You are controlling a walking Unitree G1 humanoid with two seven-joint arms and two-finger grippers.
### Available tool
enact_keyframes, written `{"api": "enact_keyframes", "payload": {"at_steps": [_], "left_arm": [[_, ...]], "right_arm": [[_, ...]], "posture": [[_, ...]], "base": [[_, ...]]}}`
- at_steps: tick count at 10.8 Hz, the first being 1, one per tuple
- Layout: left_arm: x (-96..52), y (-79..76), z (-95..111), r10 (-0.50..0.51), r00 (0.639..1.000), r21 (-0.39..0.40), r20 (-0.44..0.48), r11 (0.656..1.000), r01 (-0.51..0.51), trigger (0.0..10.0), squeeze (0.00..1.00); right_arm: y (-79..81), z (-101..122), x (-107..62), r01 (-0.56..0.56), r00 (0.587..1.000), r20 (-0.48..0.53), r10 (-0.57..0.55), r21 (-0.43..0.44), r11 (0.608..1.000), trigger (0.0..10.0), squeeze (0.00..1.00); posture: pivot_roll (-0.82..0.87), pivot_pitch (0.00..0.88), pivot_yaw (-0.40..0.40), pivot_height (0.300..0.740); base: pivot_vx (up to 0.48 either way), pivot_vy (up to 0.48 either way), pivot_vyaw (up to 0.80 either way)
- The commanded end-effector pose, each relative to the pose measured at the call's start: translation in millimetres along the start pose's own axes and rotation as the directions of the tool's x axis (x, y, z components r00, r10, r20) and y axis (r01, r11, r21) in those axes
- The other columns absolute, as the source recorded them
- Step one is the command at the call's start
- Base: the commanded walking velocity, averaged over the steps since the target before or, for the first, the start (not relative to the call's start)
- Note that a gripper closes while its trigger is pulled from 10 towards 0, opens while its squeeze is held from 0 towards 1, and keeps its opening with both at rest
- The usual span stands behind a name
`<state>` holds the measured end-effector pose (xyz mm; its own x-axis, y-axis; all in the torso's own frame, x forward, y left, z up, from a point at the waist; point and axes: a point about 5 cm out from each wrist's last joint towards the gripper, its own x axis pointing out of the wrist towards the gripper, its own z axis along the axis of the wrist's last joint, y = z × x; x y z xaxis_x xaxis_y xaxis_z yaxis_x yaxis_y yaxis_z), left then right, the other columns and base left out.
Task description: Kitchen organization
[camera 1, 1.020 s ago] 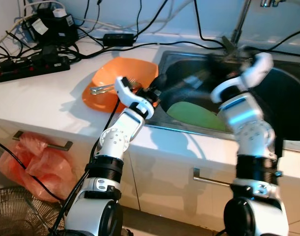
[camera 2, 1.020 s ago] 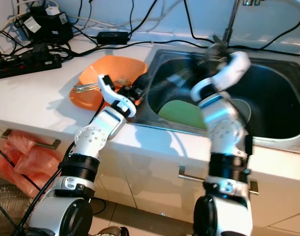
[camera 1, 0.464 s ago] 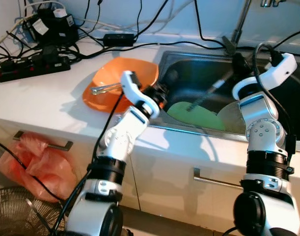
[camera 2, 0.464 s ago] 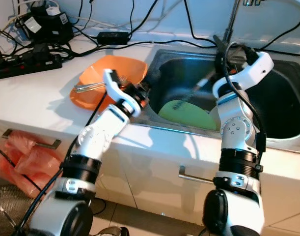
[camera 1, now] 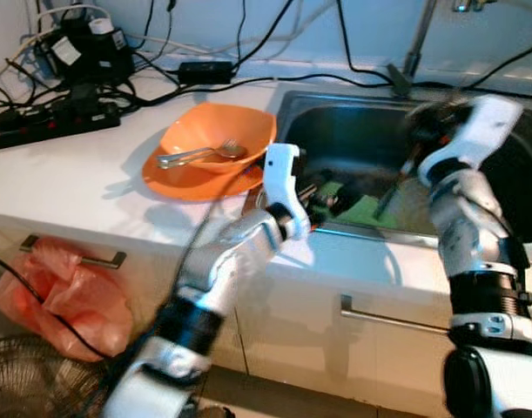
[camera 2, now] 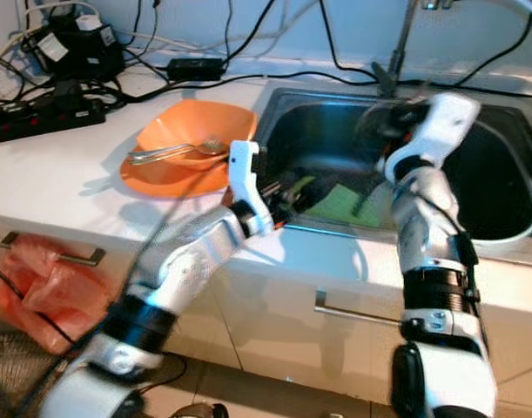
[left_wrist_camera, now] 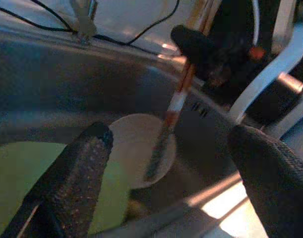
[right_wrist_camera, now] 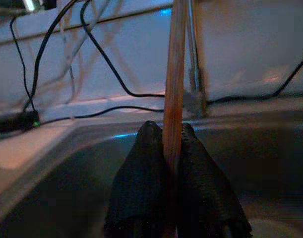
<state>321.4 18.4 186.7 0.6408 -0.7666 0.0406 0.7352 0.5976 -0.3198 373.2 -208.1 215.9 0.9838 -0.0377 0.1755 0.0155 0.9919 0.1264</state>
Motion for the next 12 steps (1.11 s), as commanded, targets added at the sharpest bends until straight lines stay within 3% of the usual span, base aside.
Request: {"api": "enact_keyframes", "payload": {"at_steps": [1, 2, 3, 4, 5, 6, 7, 12], "left_arm": [[-5.4, 0.4, -3.6, 0.001, 0.999, 0.060, -0.046, 0.998, 0.002, 10.0, 1.00], [-15.9, 7.7, -6.3, 0.041, 0.996, 0.161, -0.082, 0.987, -0.027, 10.0, 1.00], [-20.4, 11.9, -7.0, 0.068, 0.993, 0.201, -0.094, 0.978, -0.048, 10.0, 1.00], [-25.2, 16.9, -6.6, 0.104, 0.989, 0.269, -0.103, 0.960, -0.073, 10.0, 1.00], [-29.2, 21.1, -3.7, 0.136, 0.986, 0.333, -0.096, 0.938, -0.097, 10.0, 1.00], [-31.3, 23.7, -0.9, 0.154, 0.985, 0.358, -0.083, 0.926, -0.115, 10.0, 1.00], [-32.8, 25.5, -0.1, 0.165, 0.983, 0.359, -0.077, 0.925, -0.127, 10.0, 1.00], [-33.9, 26.4, 5.8, 0.182, 0.982, 0.431, -0.055, 0.891, -0.141, 10.0, 1.00]], "right_arm": [[2.3, -5.2, -0.7, -0.036, 0.999, -0.010, 0.035, -0.071, 0.997, 0.1, 0.00], [2.4, -13.7, -1.7, -0.057, 0.998, -0.047, 0.052, -0.115, 0.992, 0.3, 0.00], [2.4, -16.9, -2.2, -0.065, 0.996, -0.062, 0.058, -0.129, 0.989, 0.5, 0.00], [3.9, -21.4, -2.5, -0.087, 0.993, -0.088, 0.075, -0.145, 0.986, 5.8, 0.00], [6.6, -25.7, -2.4, -0.120, 0.989, -0.111, 0.103, -0.161, 0.980, 10.0, 0.00], [7.1, -27.1, -1.9, -0.126, 0.987, -0.116, 0.107, -0.169, 0.978, 10.0, 0.78], [7.2, -27.9, -1.2, -0.129, 0.987, -0.119, 0.110, -0.170, 0.977, 10.0, 1.00], [10.3, -26.7, 2.2, -0.149, 0.985, -0.115, 0.129, -0.181, 0.972, 10.0, 1.00]], "posture": [[0.00, 0.046, 0.071, 0.740], [0.00, 0.047, 0.070, 0.740], [0.01, 0.046, 0.069, 0.740], [0.01, 0.044, 0.067, 0.740], [0.01, 0.041, 0.065, 0.740], [0.01, 0.039, 0.064, 0.740], [0.01, 0.036, 0.060, 0.740], [0.01, 0.026, 0.053, 0.740]], "base": [[0.000, 0.000, 0.00], [0.000, 0.000, 0.00], [0.000, 0.000, 0.00], [0.000, 0.000, 0.00], [0.000, 0.000, 0.00], [0.000, 0.000, 0.00], [0.000, 0.000, 0.00], [0.000, 0.000, 0.00]]}}
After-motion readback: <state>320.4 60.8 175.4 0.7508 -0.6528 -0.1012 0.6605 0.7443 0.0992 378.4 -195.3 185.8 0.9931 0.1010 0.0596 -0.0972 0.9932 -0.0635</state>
